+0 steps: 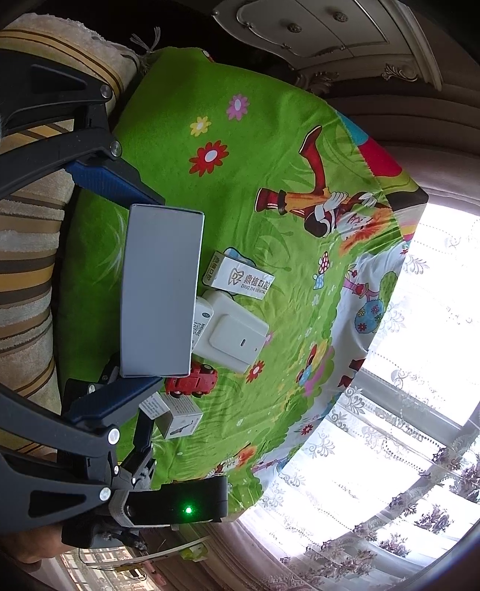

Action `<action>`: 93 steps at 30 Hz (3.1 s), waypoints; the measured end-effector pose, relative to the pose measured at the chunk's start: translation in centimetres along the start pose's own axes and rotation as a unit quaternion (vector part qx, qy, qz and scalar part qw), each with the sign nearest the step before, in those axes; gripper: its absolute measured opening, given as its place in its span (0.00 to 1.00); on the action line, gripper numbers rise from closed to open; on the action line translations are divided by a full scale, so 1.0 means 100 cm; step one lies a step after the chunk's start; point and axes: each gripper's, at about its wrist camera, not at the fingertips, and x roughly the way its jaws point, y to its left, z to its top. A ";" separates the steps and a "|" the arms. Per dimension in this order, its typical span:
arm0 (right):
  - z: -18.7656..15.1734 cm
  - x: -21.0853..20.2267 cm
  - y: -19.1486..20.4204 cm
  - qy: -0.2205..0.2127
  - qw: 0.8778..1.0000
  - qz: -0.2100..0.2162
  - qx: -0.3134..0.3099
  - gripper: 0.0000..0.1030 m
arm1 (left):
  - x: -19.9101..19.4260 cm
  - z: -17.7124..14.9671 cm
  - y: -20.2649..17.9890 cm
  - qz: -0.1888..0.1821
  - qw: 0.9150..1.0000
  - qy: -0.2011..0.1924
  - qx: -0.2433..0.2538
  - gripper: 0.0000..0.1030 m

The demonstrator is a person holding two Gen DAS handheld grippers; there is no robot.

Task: Organize rigid objects
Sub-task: 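Grasp the long white printed box with the right tool while the left tool holds the grey box, then carry the grey and white boxes into the purple-rimmed box and release both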

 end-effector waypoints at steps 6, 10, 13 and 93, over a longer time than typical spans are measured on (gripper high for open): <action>-0.009 -0.013 -0.007 -0.020 1.000 -0.003 0.008 0.77 | -0.002 0.001 -0.004 0.002 1.000 -0.011 0.003 0.84; -0.016 -0.032 -0.011 -0.047 0.999 -0.007 0.018 0.77 | -0.003 0.001 -0.010 0.006 1.000 -0.017 0.013 0.84; -0.021 -0.044 -0.011 -0.066 0.997 -0.016 0.026 0.77 | -0.006 0.000 -0.017 0.012 0.999 -0.023 0.025 0.84; -0.317 -0.267 -0.209 -0.213 0.888 -0.249 0.323 0.87 | -0.059 -0.146 -0.323 -0.261 0.885 0.051 0.383 0.92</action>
